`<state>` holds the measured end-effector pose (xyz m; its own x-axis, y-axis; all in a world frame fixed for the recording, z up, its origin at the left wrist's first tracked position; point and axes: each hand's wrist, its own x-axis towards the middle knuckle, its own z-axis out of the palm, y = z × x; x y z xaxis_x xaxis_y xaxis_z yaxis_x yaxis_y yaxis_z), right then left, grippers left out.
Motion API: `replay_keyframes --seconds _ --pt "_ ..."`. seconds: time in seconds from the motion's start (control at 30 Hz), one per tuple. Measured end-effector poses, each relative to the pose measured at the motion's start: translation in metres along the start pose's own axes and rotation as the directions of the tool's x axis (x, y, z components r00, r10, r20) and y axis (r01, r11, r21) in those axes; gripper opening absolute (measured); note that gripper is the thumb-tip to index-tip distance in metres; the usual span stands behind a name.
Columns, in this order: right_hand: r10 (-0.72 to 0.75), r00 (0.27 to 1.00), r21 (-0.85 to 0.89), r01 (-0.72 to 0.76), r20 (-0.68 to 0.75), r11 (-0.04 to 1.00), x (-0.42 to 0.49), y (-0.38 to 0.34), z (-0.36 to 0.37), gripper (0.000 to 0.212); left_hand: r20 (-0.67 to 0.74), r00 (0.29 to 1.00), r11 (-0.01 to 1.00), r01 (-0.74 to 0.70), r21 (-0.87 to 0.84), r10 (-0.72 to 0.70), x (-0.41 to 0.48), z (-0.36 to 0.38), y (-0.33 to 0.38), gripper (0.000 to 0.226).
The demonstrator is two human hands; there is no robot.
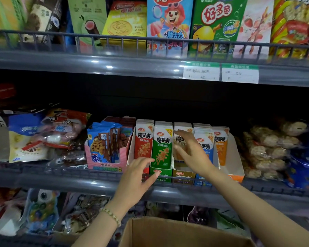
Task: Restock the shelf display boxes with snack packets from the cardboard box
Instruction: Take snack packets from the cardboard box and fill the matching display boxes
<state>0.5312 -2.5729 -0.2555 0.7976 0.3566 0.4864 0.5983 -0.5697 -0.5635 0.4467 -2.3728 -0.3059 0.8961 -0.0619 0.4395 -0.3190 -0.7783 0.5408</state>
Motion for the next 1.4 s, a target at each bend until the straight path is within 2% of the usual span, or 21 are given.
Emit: replay_keyframes --seconds 0.2,0.37,0.5,0.53,0.6,0.63,0.73,0.8,0.93,1.03,1.1,1.17,1.23,1.3,1.4 --pt "0.06 0.988 0.166 -0.084 0.142 0.983 -0.102 -0.01 -0.004 0.043 0.179 0.982 0.997 0.072 -0.031 -0.066 -0.067 0.024 0.011 0.061" --pt "0.237 0.928 0.161 -0.291 0.287 0.943 -0.195 0.013 0.024 0.038 0.398 0.904 0.988 0.14 0.073 -0.157 -0.125 0.067 -0.004 0.055" --pt "0.362 0.817 0.043 -0.424 0.448 0.905 -0.248 0.039 0.052 0.044 0.596 0.762 0.965 0.245 0.093 -0.252 -0.146 0.098 -0.014 0.045" --pt "0.405 0.778 0.016 -0.469 0.48 0.883 -0.261 0.048 0.06 0.041 0.623 0.735 0.962 0.248 0.118 -0.266 -0.151 0.106 -0.015 0.044" --pt "0.505 0.69 0.005 -0.593 0.518 0.806 -0.279 0.056 0.069 0.016 0.657 0.701 0.96 0.231 0.156 -0.276 -0.162 0.117 -0.017 0.042" --pt "0.538 0.645 -0.011 -0.635 0.543 0.772 -0.287 0.062 0.074 0.011 0.677 0.677 0.956 0.236 0.173 -0.289 -0.169 0.121 -0.017 0.04" --pt "0.575 0.49 -0.116 -0.687 0.656 0.717 -0.303 0.071 0.079 0.013 0.731 0.589 0.937 0.27 0.223 -0.344 -0.183 0.13 -0.021 0.037" --pt "0.614 0.432 -0.177 -0.705 0.661 0.687 -0.31 0.077 0.083 0.013 0.74 0.569 0.931 0.272 0.243 -0.36 -0.187 0.133 -0.024 0.036" --pt "0.612 0.397 -0.215 -0.692 0.684 0.689 -0.311 0.081 0.089 0.026 0.741 0.58 0.94 0.25 0.233 -0.338 -0.189 0.136 -0.023 0.034" --pt "0.61 0.327 -0.208 -0.738 0.722 0.642 -0.313 0.08 0.093 0.018 0.749 0.576 0.942 0.261 0.211 -0.327 -0.191 0.137 -0.025 0.039" --pt "0.61 0.306 -0.232 -0.728 0.731 0.645 -0.314 0.083 0.094 0.027 0.749 0.572 0.939 0.273 0.209 -0.333 -0.192 0.137 -0.026 0.041" --pt "0.567 0.25 -0.258 -0.701 0.785 0.665 -0.312 0.084 0.089 0.045 0.748 0.573 0.937 0.283 0.204 -0.335 -0.193 0.137 -0.028 0.039" --pt "0.552 0.128 -0.334 -0.677 0.824 0.656 -0.308 0.086 0.083 0.074 0.746 0.577 0.937 0.294 0.191 -0.333 -0.192 0.135 -0.028 0.036" --pt "0.552 0.053 -0.405 -0.622 0.832 0.67 -0.307 0.089 0.08 0.094 0.744 0.576 0.935 0.298 0.193 -0.338 -0.192 0.135 -0.028 0.035" --pt "0.594 0.046 -0.477 -0.548 0.803 0.687 -0.308 0.089 0.081 0.089 0.74 0.573 0.926 0.329 0.187 -0.352 -0.191 0.134 -0.03 0.033"
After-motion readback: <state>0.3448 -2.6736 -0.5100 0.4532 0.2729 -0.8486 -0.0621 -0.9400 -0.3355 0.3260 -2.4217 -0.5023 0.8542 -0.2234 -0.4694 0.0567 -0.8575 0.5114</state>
